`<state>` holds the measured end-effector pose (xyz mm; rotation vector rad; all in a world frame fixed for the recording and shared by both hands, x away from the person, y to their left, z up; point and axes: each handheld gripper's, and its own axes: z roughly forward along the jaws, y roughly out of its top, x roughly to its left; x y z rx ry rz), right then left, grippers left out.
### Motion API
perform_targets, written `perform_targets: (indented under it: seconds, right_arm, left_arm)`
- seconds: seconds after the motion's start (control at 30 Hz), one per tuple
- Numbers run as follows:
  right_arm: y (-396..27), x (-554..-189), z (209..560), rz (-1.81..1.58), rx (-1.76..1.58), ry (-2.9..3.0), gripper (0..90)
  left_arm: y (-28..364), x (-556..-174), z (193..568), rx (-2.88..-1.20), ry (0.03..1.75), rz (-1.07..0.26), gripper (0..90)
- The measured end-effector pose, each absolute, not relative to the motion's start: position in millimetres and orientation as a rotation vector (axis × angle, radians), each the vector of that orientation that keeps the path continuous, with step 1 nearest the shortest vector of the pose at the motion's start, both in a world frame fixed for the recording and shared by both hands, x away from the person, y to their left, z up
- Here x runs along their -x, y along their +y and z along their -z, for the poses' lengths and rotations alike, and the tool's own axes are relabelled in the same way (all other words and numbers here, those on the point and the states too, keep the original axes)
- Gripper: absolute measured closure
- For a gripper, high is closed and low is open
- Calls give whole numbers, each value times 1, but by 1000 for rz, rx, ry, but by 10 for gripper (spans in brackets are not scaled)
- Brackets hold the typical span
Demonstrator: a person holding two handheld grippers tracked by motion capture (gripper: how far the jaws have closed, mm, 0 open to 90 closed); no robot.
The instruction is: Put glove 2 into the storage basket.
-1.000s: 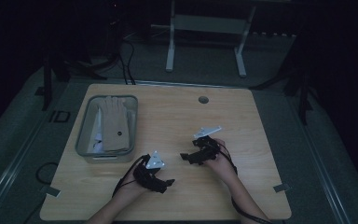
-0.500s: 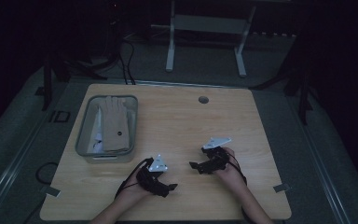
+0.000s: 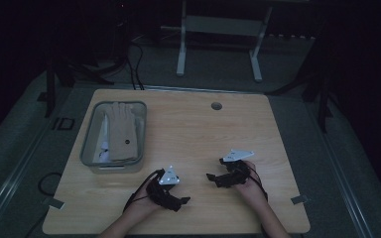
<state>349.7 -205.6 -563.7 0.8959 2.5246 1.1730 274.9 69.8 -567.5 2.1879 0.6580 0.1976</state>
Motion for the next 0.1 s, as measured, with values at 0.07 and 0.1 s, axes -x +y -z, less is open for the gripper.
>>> perform_targets:
  seconds: [0.07,0.1]
  right_arm:
    - [-205,-350,564,-1163,-893,2529,142]
    - [-205,-350,565,-1161,-892,2531,142]
  left_arm:
    - [70,-275,567,-2183,658,-195,146]
    - [70,-275,567,-2182,657,-195,146]
